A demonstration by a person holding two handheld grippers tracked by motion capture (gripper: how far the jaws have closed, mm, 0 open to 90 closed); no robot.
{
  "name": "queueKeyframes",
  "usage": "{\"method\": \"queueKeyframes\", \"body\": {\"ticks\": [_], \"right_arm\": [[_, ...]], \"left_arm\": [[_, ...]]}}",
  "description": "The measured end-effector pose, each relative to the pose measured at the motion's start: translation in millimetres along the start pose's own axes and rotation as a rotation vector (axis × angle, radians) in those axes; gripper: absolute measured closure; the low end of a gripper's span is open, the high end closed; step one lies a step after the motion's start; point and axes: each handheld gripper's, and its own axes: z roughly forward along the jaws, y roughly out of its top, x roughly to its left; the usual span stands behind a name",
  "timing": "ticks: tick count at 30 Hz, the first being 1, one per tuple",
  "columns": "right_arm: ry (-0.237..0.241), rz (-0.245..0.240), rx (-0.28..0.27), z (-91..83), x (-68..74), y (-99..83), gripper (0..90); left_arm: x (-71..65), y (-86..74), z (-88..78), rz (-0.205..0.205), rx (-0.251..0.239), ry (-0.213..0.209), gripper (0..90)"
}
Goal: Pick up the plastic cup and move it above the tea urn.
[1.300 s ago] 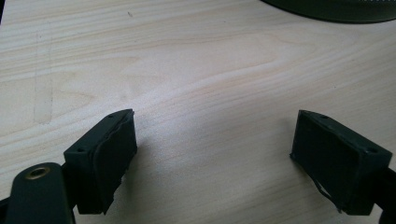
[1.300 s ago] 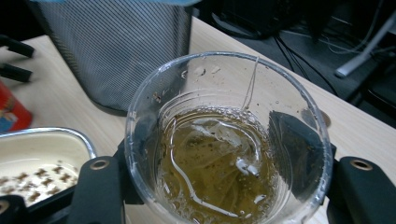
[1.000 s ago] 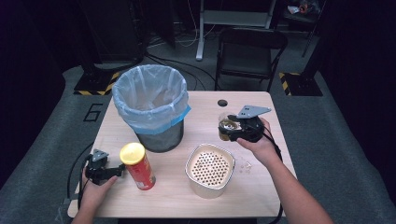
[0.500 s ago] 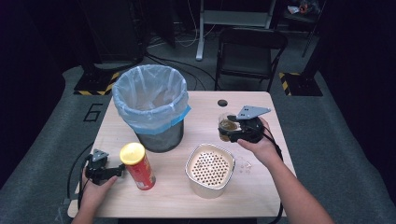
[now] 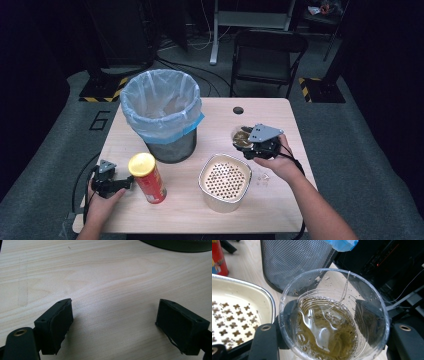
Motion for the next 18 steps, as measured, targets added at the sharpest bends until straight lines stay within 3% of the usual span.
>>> {"method": "queueKeyframes", "body": {"ticks": [18], "right_arm": [[0.023,-0.155,-0.009,5.1,2.2,-1.7,36.9]], "left_arm": [[0.0,0.1,-0.1,0.002,0.002,0.002,13.5]]}}
